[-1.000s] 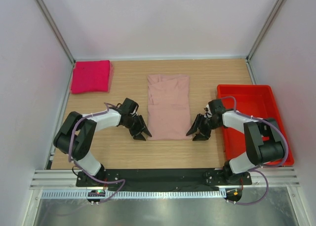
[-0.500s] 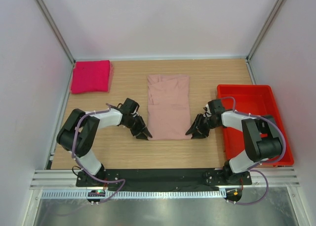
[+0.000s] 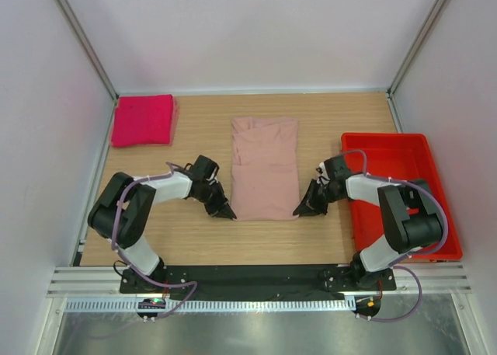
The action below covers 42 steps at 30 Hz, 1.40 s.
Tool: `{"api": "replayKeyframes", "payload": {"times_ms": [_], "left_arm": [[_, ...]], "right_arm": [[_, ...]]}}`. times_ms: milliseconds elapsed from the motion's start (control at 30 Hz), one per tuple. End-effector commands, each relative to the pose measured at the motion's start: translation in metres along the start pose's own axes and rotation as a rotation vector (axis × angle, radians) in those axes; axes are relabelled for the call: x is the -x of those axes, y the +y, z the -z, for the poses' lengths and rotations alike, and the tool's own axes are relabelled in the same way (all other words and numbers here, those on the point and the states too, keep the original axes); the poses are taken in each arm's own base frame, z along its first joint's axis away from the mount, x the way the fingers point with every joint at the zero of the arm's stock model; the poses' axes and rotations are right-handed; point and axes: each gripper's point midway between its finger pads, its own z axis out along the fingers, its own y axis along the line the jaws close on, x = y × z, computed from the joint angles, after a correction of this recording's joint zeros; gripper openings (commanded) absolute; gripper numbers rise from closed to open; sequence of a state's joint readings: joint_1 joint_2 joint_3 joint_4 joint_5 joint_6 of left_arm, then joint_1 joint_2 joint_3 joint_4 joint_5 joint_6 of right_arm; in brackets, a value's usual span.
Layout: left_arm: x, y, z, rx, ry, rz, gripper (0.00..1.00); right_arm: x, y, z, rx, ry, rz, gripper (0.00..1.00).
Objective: Fold and stack the t-shirts
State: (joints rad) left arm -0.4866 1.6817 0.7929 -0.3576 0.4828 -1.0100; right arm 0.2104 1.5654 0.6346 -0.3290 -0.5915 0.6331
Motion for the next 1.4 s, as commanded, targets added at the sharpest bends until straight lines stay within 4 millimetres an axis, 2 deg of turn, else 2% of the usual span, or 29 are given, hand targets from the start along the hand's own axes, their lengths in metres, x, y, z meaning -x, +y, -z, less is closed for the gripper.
{"api": "replayKeyframes", "payload": {"times_ms": [0,133,300,433,533,600,633,700,733,800,833,900,933,1000,1033,1067,1100,1133,1167,1200,1233,1267,1300,1333,1367], "left_arm": [[-0.005,0.023,0.007,0.07,-0.055,-0.049,0.0],[-0.024,0.026,0.015,0.079,-0.059,-0.078,0.0],[-0.057,0.032,0.02,0.088,-0.033,-0.1,0.0],[-0.077,0.026,0.033,0.063,-0.031,-0.123,0.0],[-0.077,0.007,0.054,0.017,-0.07,-0.144,0.0],[-0.074,0.003,0.065,0.031,-0.1,-0.149,0.0],[-0.069,-0.011,0.076,0.02,-0.12,-0.162,0.0],[-0.061,-0.025,0.085,0.013,-0.13,-0.172,0.0],[-0.048,-0.044,0.097,-0.023,-0.161,-0.176,0.0],[-0.035,-0.053,0.102,-0.014,-0.156,-0.179,0.0],[-0.018,-0.072,0.116,-0.056,-0.195,-0.18,0.0],[0.0,-0.076,0.116,-0.032,-0.19,-0.188,0.0],[0.011,-0.094,0.126,-0.069,-0.209,-0.203,0.0],[0.033,-0.1,0.134,-0.076,-0.222,-0.201,0.01],[0.044,-0.1,0.126,-0.06,-0.201,-0.188,0.0],[0.05,-0.103,0.127,-0.065,-0.191,-0.186,0.0],[0.063,-0.114,0.136,-0.087,-0.212,-0.202,0.0],[0.073,-0.114,0.128,-0.071,-0.195,-0.192,0.0],[0.08,-0.117,0.128,-0.075,-0.193,-0.192,0.0],[0.092,-0.126,0.135,-0.093,-0.213,-0.197,0.0],[0.099,-0.128,0.135,-0.101,-0.213,-0.196,0.0],[0.106,-0.128,0.127,-0.102,-0.191,-0.181,0.0],[0.112,-0.131,0.126,-0.112,-0.192,-0.178,0.0],[0.124,-0.139,0.131,-0.137,-0.212,-0.181,0.0],[0.132,-0.138,0.125,-0.137,-0.206,-0.17,0.0]], "right_arm": [[-0.004,-0.011,0.0,-0.087,-0.037,0.112,0.02],[-0.025,-0.002,0.009,-0.084,-0.033,0.156,0.01],[-0.055,-0.003,0.02,-0.076,-0.021,0.142,0.01],[-0.075,-0.002,0.035,-0.056,-0.014,0.123,0.01],[-0.083,0.004,0.045,-0.027,-0.004,0.129,0.01],[-0.076,0.02,0.054,-0.004,-0.03,0.15,0.01],[-0.066,0.031,0.06,-0.003,-0.052,0.155,0.01],[-0.056,0.043,0.067,-0.002,-0.063,0.159,0.01],[-0.043,0.058,0.075,0.015,-0.09,0.175,0.01],[-0.028,0.066,0.074,0.0,-0.073,0.16,0.01],[-0.013,0.083,0.083,0.022,-0.105,0.188,0.01],[0.003,0.094,0.086,0.022,-0.115,0.194,0.01],[0.019,0.103,0.087,0.026,-0.126,0.201,0.01],[0.035,0.112,0.087,0.033,-0.116,0.195,0.01],[0.05,0.121,0.084,0.037,-0.115,0.193,0.01],[0.058,0.124,0.084,0.042,-0.119,0.192,0.01],[0.067,0.127,0.084,0.046,-0.126,0.189,0.01],[0.079,0.139,0.088,0.065,-0.138,0.201,0.01],[0.087,0.135,0.079,0.051,-0.115,0.184,0.01],[0.096,0.134,0.077,0.046,-0.113,0.172,0.01],[0.106,0.143,0.081,0.067,-0.127,0.18,0.01],[0.113,0.139,0.072,0.058,-0.103,0.16,0.01],[0.118,0.139,0.071,0.059,-0.099,0.152,0.01],[0.128,0.147,0.075,0.081,-0.112,0.157,0.01],[0.134,0.148,0.074,0.086,-0.114,0.15,0.01]]}}
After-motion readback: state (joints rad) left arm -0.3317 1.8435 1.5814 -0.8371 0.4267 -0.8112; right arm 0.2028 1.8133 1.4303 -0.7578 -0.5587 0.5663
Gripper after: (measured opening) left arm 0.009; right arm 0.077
